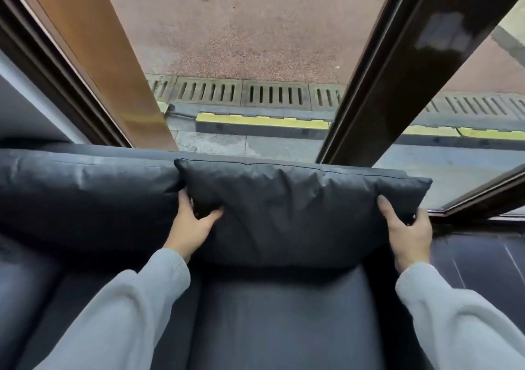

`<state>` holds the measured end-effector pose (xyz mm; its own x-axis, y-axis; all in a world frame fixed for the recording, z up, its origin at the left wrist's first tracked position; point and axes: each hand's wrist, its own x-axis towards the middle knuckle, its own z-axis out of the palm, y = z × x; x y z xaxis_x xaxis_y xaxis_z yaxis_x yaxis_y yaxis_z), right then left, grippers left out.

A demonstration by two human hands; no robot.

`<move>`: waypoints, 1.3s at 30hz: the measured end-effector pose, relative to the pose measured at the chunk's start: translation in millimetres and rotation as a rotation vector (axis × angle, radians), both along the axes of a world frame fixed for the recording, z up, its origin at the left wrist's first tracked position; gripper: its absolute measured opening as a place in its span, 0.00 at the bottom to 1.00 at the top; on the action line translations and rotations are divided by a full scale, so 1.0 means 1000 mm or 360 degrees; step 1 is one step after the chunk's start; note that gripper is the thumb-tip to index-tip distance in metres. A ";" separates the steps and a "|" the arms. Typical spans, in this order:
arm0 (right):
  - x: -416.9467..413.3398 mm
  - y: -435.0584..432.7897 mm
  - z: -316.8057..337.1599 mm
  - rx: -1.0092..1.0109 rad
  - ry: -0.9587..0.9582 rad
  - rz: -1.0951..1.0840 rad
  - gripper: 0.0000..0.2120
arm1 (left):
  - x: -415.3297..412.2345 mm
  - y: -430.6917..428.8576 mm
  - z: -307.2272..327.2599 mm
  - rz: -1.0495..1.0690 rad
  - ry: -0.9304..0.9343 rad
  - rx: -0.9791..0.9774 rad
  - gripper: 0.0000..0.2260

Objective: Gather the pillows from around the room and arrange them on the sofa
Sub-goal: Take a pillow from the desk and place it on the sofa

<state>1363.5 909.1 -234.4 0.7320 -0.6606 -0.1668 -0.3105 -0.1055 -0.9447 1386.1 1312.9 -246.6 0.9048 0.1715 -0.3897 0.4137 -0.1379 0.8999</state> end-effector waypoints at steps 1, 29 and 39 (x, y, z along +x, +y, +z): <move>0.000 0.002 -0.001 -0.0088 0.0013 -0.0087 0.34 | 0.001 -0.003 -0.001 0.0007 0.0021 -0.0018 0.39; -0.114 0.034 0.109 -0.1406 0.1138 0.1401 0.40 | -0.129 -0.057 0.137 -0.0701 0.0289 0.1449 0.46; -0.278 0.101 0.291 -0.1592 0.0794 0.1502 0.46 | -0.330 -0.069 0.313 -0.0794 0.0090 0.1926 0.46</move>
<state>1085.4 1009.9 57.0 0.9544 0.0315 -0.2968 -0.0216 -0.9845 -0.1740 1056.3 1244.2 66.3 0.9598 0.0906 -0.2656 0.1162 -0.9898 0.0820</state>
